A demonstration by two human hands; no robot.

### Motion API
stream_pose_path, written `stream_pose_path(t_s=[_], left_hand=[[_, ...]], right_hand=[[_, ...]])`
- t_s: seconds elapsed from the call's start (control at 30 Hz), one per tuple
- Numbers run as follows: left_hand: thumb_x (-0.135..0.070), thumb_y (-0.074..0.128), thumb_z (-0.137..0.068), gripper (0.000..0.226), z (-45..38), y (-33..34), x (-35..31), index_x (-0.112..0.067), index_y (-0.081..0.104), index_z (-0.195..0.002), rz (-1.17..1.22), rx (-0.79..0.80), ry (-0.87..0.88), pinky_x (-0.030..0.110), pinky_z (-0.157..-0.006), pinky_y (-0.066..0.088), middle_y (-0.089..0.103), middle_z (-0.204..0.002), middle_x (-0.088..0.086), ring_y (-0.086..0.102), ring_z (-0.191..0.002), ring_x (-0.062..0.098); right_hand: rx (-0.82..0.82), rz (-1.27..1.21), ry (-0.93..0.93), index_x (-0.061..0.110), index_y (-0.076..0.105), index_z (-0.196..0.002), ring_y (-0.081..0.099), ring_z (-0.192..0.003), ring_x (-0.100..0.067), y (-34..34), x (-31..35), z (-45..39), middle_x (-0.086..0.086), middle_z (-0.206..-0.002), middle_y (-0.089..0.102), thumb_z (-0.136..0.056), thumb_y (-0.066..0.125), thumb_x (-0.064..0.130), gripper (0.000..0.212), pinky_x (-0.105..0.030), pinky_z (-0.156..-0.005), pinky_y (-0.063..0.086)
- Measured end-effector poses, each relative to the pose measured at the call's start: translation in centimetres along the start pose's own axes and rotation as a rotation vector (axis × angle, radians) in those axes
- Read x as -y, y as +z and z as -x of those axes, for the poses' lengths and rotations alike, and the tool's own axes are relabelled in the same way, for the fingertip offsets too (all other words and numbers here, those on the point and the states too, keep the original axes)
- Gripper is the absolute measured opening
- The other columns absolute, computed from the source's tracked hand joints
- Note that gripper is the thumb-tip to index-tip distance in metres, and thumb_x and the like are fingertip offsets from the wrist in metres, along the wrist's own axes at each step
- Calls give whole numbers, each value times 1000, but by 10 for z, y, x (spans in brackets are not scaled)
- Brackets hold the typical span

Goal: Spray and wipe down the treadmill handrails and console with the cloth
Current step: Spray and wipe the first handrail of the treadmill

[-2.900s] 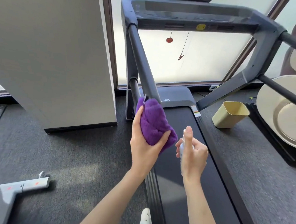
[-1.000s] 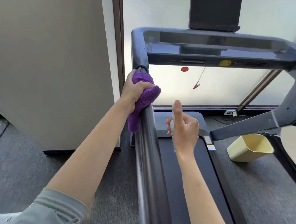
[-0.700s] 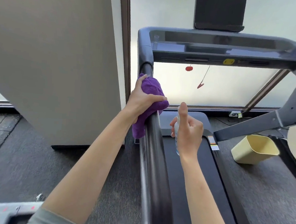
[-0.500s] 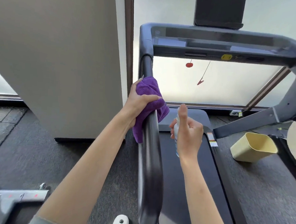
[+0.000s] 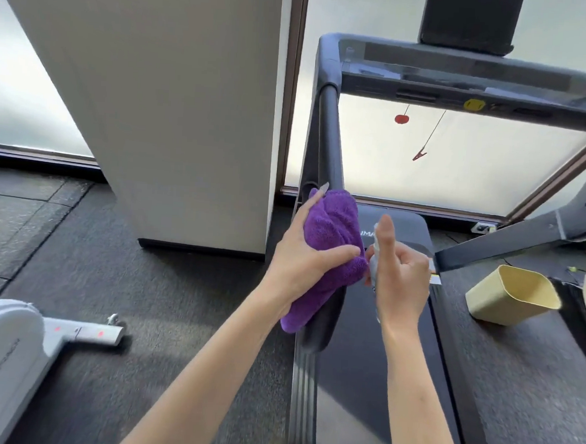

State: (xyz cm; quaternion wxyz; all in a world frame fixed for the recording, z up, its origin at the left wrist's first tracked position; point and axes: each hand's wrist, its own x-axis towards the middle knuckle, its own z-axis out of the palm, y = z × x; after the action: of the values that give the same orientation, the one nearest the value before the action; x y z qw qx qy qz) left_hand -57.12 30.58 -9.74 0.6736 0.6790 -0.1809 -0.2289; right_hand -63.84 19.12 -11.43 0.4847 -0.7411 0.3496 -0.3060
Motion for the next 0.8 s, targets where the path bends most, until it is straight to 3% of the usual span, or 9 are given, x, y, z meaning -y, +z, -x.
stream_pose_path(t_s=[0.13, 0.2, 0.27, 0.37, 0.43, 0.53, 0.6, 0.7, 0.8], left_hand=[[-42, 81, -70, 81, 12, -22, 6, -48, 42, -140, 32, -72, 41, 32, -108, 43, 53, -135, -26, 56, -118, -4], [-37, 79, -76, 73, 14, -42, 2, -47, 44, -139, 39, -137, 72, 32, -105, 46, 54, -133, -23, 58, -114, -3], [-33, 77, -79, 69, 13, -64, -2, -48, 44, -138, 35, -140, 81, 32, -102, 49, 55, -132, -21, 61, -110, -1], [-40, 78, -69, 77, 11, -98, -9, -46, 44, -138, 38, -79, 69, 37, -102, 49, 55, -134, -16, 61, -113, 7], [-42, 78, -67, 80, 12, -120, -8, -44, 43, -139, 29, -44, 53, 37, -102, 49, 55, -133, -16, 61, -113, 8], [-45, 79, -67, 79, 12, -153, -2, -46, 44, -138, 3, 2, 47, 37, -103, 48, 56, -131, -17, 61, -113, 8], [-46, 80, -65, 78, 6, -173, 7, -47, 46, -136, 5, 12, 18, 37, -103, 48, 57, -130, -18, 61, -114, 8], [-44, 79, -65, 77, -8, -192, 24, -49, 46, -134, 12, 2, -3, 37, -104, 47, 57, -130, -20, 60, -115, 7], [-33, 79, -73, 73, -25, -196, 39, -46, 45, -137, -35, 17, 50, 31, -108, 42, 54, -128, -30, 55, -116, -7]], right_hand=[[-69, 135, -46, 10, 54, -50, 59, -62, -31, -4, 15, 13, -8, -52, 57, -73, 30, 88, 84, -32, -63, 39], [-101, 176, -66, 4, 59, -57, 62, -65, -30, -2, 25, 23, -4, -50, 60, -71, 27, 89, 92, -27, -62, 38], [-130, 193, -94, 1, 63, -61, 63, -65, -30, 5, 35, 37, 3, -48, 61, -70, 25, 90, 97, -28, -64, 40], [-217, 285, -137, -5, 66, -72, 63, -71, -39, 22, 51, 62, -18, -67, 68, -72, 22, 91, 105, -31, -61, 39], [-299, 322, -160, -5, 66, -71, 62, -69, -40, 34, 61, 80, -24, -68, 66, -74, 22, 91, 106, -31, -59, 38], [-333, 234, -118, 0, 63, -62, 62, -62, -36, 56, 67, 103, -13, -55, 62, -76, 27, 90, 98, -36, -67, 49], [-320, 207, -60, 6, 60, -55, 63, -58, -30, 76, 64, 115, -1, -48, 59, -77, 29, 88, 91, -34, -69, 48], [-346, 290, 18, 2, 63, -61, 63, -61, -31, 106, 46, 118, -9, -53, 62, -75, 25, 87, 94, -26, -65, 42], [-405, 272, 135, 3, 62, -60, 64, -62, -31, 138, 25, 103, -6, -51, 62, -73, 24, 87, 93, -32, -63, 41]])
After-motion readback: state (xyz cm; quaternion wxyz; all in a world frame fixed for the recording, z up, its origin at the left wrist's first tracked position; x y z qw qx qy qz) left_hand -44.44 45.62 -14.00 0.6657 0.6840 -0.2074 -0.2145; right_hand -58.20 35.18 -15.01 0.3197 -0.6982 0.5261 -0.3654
